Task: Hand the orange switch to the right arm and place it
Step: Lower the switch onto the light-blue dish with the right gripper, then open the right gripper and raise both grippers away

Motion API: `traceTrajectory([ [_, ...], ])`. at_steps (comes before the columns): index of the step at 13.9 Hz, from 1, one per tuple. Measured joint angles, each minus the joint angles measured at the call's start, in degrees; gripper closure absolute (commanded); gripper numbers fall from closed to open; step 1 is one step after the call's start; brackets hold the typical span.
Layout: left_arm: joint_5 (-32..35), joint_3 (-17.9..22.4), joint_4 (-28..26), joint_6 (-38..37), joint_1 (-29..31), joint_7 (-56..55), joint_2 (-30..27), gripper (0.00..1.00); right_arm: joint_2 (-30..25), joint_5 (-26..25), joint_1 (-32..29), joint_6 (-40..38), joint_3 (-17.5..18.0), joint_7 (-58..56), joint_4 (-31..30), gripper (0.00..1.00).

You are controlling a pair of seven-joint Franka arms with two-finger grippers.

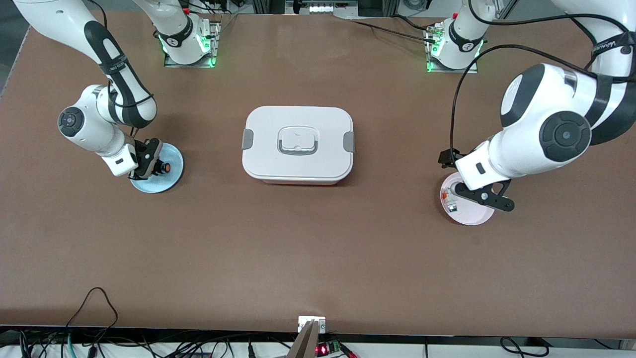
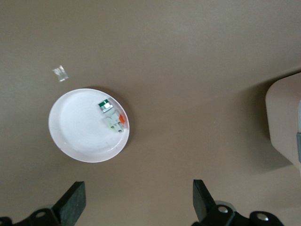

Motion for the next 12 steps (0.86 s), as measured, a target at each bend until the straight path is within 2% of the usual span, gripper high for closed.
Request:
traceTrajectory([
  [4, 1.37, 0.28, 1.23, -0.36, 0.22, -0.41, -0.13, 0.00, -0.47, 0.00, 0.01, 0.07, 0.20, 0.00, 0.42, 0.00],
  [7, 1.40, 1.81, 4.68, -2.59, 0.70, -2.69, -1.02, 0.00, -1.98, 0.02, 0.13, -1.97, 0.75, 1.14, 2.61, 0.00],
  [10, -0.94, 6.33, 5.90, -4.66, 0.75, -3.97, -4.73, 0.00, -3.92, 0.02, 1.34, -10.37, 1.07, 7.90, 8.42, 0.00],
  [12, -5.19, 10.50, 3.24, -5.56, 0.77, -3.95, -9.56, 0.00, -4.84, 0.01, 2.06, -16.88, 1.09, 13.53, 12.81, 0.00],
])
